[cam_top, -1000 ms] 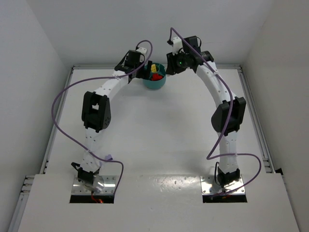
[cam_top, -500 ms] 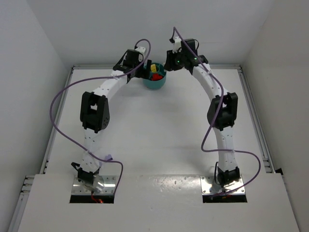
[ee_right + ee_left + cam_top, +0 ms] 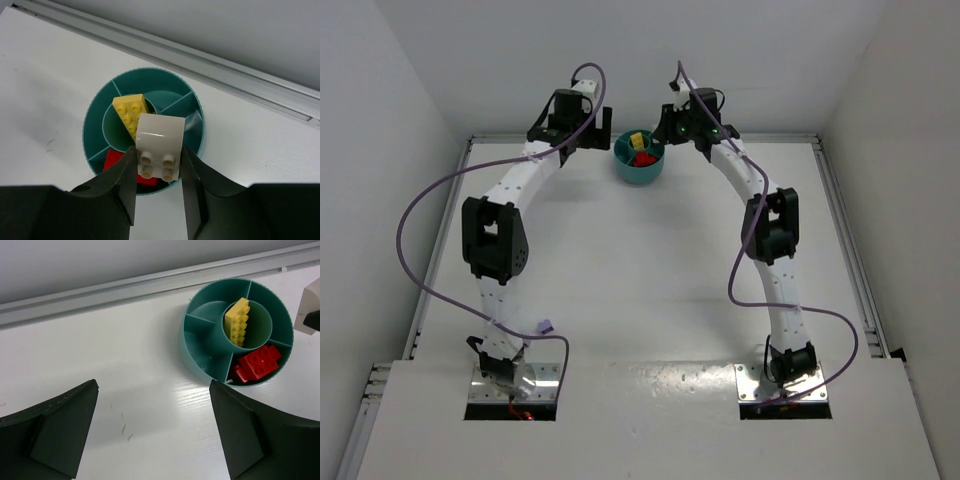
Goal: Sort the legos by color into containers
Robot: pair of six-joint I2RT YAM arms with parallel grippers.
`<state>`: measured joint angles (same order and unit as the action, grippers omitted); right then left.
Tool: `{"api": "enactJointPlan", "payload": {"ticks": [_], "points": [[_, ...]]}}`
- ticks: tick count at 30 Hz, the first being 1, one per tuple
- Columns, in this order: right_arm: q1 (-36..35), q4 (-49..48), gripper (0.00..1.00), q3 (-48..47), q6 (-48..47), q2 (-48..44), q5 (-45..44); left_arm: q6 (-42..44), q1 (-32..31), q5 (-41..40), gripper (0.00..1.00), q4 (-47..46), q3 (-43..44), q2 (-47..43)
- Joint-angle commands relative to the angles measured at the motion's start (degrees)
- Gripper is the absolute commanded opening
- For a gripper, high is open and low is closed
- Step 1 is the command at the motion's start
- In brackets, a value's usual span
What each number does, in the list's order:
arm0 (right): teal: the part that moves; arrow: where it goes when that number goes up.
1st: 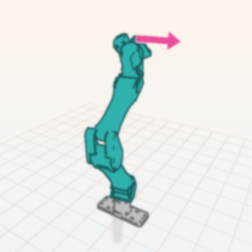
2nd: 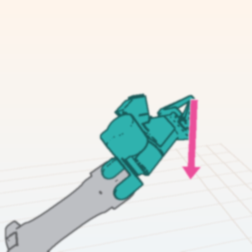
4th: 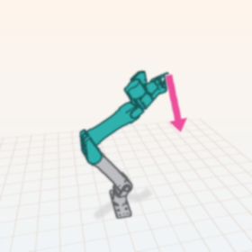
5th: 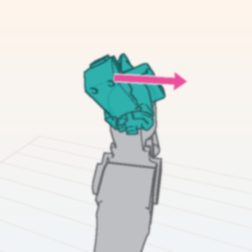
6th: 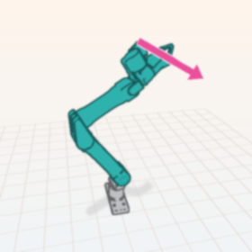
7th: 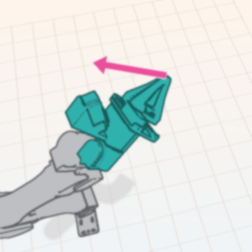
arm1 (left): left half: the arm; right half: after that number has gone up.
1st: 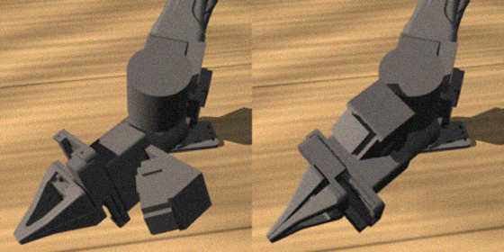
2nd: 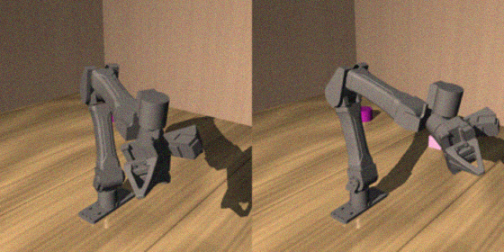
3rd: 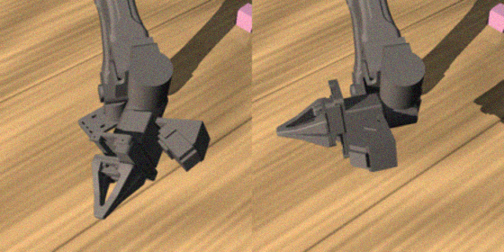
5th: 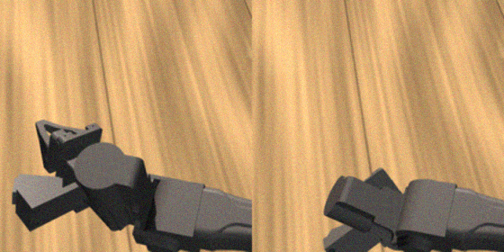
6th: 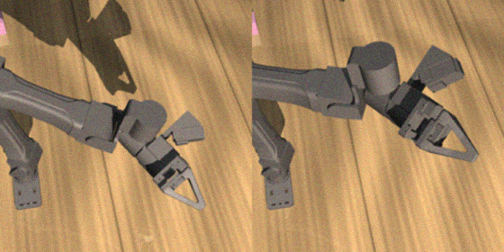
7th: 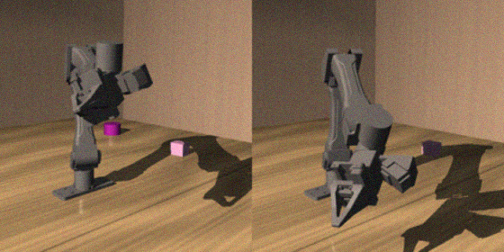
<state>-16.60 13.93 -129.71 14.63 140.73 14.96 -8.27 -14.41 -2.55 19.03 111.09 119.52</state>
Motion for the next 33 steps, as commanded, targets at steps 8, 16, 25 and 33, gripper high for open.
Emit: {"api": "enactJointPlan", "payload": {"ticks": [8, 16, 25, 33], "points": [[0.3, -4.6, 0.04, -2.7, 0.7, 1.6, -0.6, 0.0, 1.1, -0.4, 1.0, -0.9, -1.0, -3.4], [0.3, -6.2, 0.28, -4.4, 0.7, 3.4, -0.6, 0.5, 1.1, -1.4, 1.0, -0.9, -0.3, -3.4], [0.3, -6.2, 0.63, -4.4, 1.3, 3.9, -0.6, 0.5, 1.7, -1.9, 1.0, -0.9, -0.9, -3.9], [0.3, -4.8, 0.65, 3.8, -4.4, -5.7, 1.2, 13.9, 4.6, 11.3, 1.0, 5.8, -7.3, -12.4]]}}
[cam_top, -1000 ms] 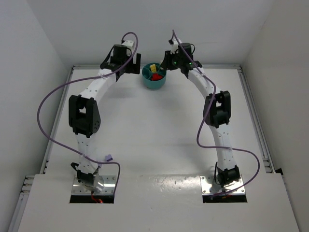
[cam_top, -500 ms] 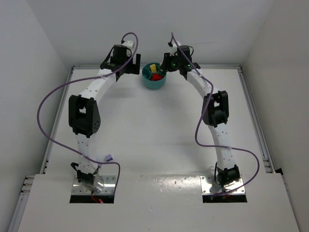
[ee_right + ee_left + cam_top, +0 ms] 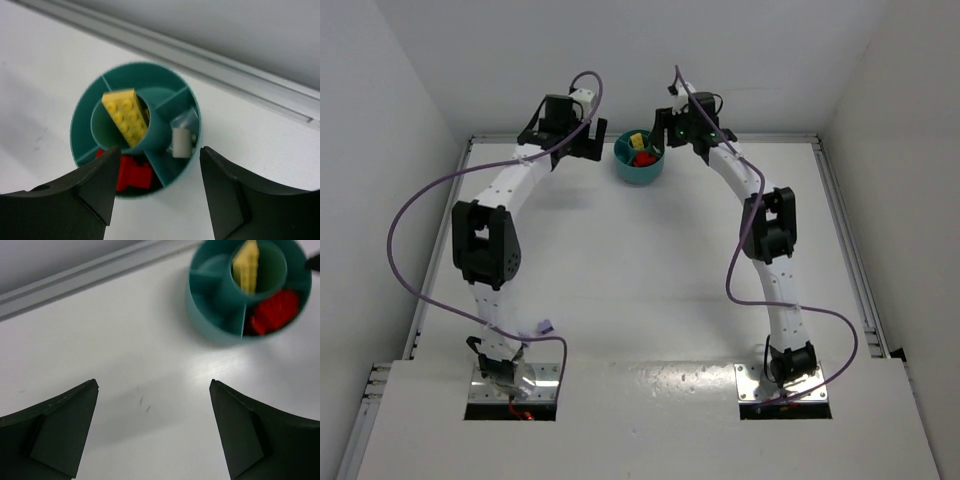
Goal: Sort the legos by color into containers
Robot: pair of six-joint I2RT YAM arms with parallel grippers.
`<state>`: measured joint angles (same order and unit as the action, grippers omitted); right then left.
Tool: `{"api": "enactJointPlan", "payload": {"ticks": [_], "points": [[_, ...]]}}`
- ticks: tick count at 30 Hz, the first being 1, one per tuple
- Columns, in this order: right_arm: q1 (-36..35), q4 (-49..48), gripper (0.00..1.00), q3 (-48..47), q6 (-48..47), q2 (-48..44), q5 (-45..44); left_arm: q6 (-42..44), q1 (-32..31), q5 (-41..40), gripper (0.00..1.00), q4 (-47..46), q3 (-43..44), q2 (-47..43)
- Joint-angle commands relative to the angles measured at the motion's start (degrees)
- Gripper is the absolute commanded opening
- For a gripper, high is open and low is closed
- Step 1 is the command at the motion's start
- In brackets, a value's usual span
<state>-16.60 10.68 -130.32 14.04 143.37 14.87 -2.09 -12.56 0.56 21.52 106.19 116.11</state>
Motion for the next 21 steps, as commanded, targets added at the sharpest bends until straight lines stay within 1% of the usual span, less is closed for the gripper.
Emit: {"api": "enactJointPlan", "payload": {"ticks": [1, 2, 3, 4, 5, 6, 7, 8, 9, 10, 11, 13, 14, 15, 16, 17, 18, 19, 20, 21], "points": [[0.3, -1.0, 0.65, 7.1, -5.5, -10.5, 1.3, 14.2, 4.5, 11.6, 1.0, 8.0, -4.0, -10.8], [0.3, -1.0, 0.65, 9.6, -8.5, -14.7, 1.3, 17.2, 5.3, 16.0, 1.0, 10.4, -5.8, -12.8], [0.3, -1.0, 0.65, 14.6, -9.8, -16.6, 1.3, 20.7, 6.3, 18.5, 1.0, 13.3, -9.5, -14.8], [0.3, 0.6, 0.66, 16.9, -11.0, -18.4, 1.3, 29.5, 7.4, 20.9, 1.0, 20.7, -11.2, -18.5], [0.8, 1.3, 0.66, 20.7, -12.9, -19.8, 1.3, 34.2, 9.0, 23.5, 1.0, 24.8, -13.8, -20.1], [1.3, 2.1, 0.66, 22.4, -13.5, -22.2, 1.3, 38.7, 9.7, 24.1, 1.0, 28.8, -15.4, -21.8], [1.3, 3.9, 0.66, 23.8, -14.0, -23.1, 1.9, 48.0, 10.7, 24.7, 1.0, 35.7, -17.2, -25.4], [1.8, 4.5, 0.66, 26.6, -14.7, -23.8, 1.9, 52.8, 12.5, 25.2, 1.0, 38.8, -19.2, -27.4], [1.8, 4.5, 0.66, 28.2, -15.9, -24.6, 1.9, 57.5, 13.5, 25.2, 1.0, 41.5, -24.0, -29.6], [2.4, 4.5, 0.66, 29.7, -15.9, -26.2, 1.9, 62.3, 14.7, 25.2, 1.0, 45.9, -26.6, -31.8], [2.4, 4.5, 0.66, 32.3, -16.4, -26.8, 1.9, 71.1, 16.6, 23.5, 1.0, 47.6, -31.9, -36.4], [3.1, 4.5, 0.66, 34.2, -17.2, -28.0, 1.9, 78.3, 18.8, 21.5, 1.0, 49.3, -36.7, -41.0], [3.1, 4.5, 0.66, 34.9, -17.2, -28.6, 2.5, 83.6, 20.1, 20.7, 1.0, 49.3, -38.8, -43.2], [3.1, 4.5, 0.66, 35.7, -17.8, -28.6, 2.5, 85.7, 22.9, 19.8, 0.98, 49.3, -41.8, -46.7], [3.1, 4.5, 0.66, 35.7, -17.8, -28.6, 2.5, 87.8, 24.5, 19.8, 0.98, 50.2, -42.8, -47.8], [3.6, 4.5, 0.66, 35.7, -17.8, -28.6, 2.5, 93.0, 26.2, 19.8, 0.97, 52.7, -43.6, -48.5], [3.6, 5.1, 0.66, 35.7, -17.8, -28.6, 2.5, 94.4, 29.5, 18.7, 0.95, 52.7, -44.3, -48.5], [3.6, 5.1, 0.66, 36.2, -17.8, -28.6, 3.1, 95.7, 30.8, 18.0, 0.95, 52.7, -46.0, -49.2], [3.6, 5.1, 0.66, 36.2, -17.8, -28.6, 3.1, 99.5, 32.2, 17.1, 0.93, 52.7, -46.8, -49.9], [3.6, 5.1, 0.66, 36.2, -17.8, -28.6, 3.6, 101.4, 33.5, 16.0, 0.93, 52.7, -47.5, -49.9]]}}
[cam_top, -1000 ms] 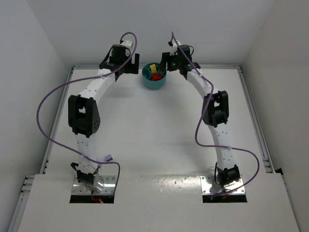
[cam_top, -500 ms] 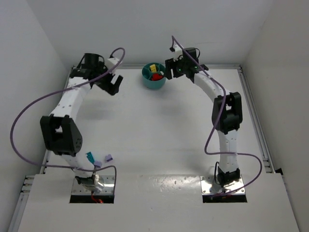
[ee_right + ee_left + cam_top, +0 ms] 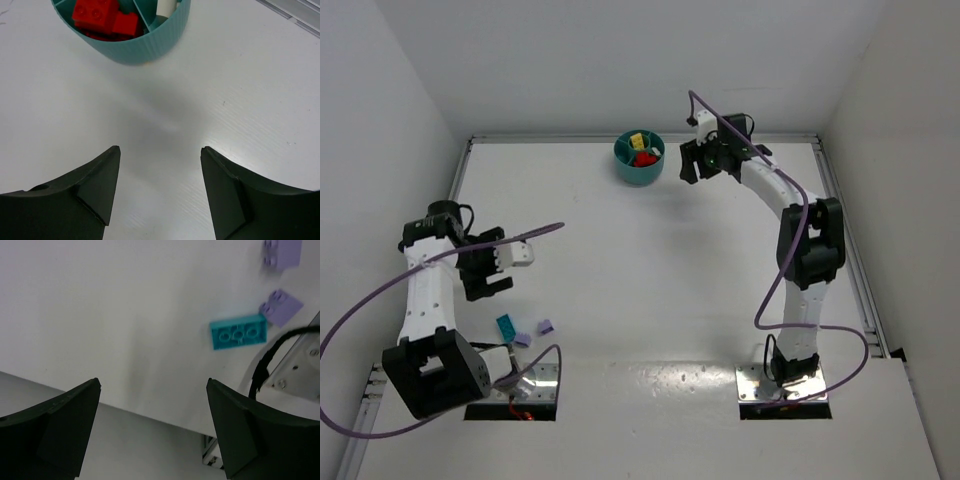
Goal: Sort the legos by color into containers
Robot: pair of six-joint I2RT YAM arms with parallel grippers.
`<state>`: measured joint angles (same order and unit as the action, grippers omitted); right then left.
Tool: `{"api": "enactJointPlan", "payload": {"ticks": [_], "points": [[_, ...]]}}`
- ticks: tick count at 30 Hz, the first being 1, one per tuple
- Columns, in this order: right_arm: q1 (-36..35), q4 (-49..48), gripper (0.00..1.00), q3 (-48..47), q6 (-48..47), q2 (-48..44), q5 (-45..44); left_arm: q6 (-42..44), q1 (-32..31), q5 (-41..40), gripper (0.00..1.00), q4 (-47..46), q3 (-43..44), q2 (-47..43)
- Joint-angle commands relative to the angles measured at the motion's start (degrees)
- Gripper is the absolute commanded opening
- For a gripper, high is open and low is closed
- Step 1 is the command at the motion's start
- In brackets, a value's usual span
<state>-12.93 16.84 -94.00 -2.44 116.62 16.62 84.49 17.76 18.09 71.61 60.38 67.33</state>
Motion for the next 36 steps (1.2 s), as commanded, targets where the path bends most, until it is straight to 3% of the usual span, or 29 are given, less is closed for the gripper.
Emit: {"api": "enactJointPlan", "payload": {"ticks": [1, 6, 9, 12, 14, 19, 23, 26, 31, 36], "points": [[-0.1, -1.0, 0.66, 0.4, -1.9, -1.8, 1.8, 16.5, 5.2, -3.8, 0.92, 2.7, -2.2, -1.1], [0.4, 1.3, 0.66, -1.2, -2.4, -0.8, 2.4, 24.8, 8.9, -9.6, 0.91, 2.7, -4.7, 2.0], [0.4, 3.8, 0.66, -5.4, -2.9, 2.0, 2.9, 23.3, 8.0, -11.8, 0.91, 1.2, -5.3, 3.1], [0.4, 6.9, 0.66, -9.8, -3.5, 3.9, 2.9, 22.2, 7.5, -8.8, 0.93, 1.7, -4.7, 5.7], [0.4, 8.3, 0.66, -12.0, -4.2, 4.9, 2.9, 27.3, 9.7, -5.6, 0.94, 1.7, -5.6, 5.7], [0.4, 15.6, 0.66, -20.6, -4.8, 9.7, 2.3, 51.3, 13.3, -2.4, 0.96, 2.5, -12.4, 6.3], [0.4, 18.7, 0.66, -25.2, -5.3, 11.6, 0.2, 60.3, 13.3, 1.0, 0.99, 1.8, -14.1, 9.9], [0.4, 18.8, 0.66, -25.2, -5.3, 10.7, -1.1, 66.5, 13.8, 1.6, 0.99, 1.2, -14.1, 12.1], [0.4, 15.1, 0.66, -16.0, -4.2, 5.5, -1.6, 75.3, 13.8, 4.1, 0.99, 0.6, -10.6, 16.7], [0.4, 14.5, 0.66, -12.8, -3.6, 2.0, -2.1, 78.9, 13.8, 5.8, 0.99, 1.2, -4.9, 20.9]]}}
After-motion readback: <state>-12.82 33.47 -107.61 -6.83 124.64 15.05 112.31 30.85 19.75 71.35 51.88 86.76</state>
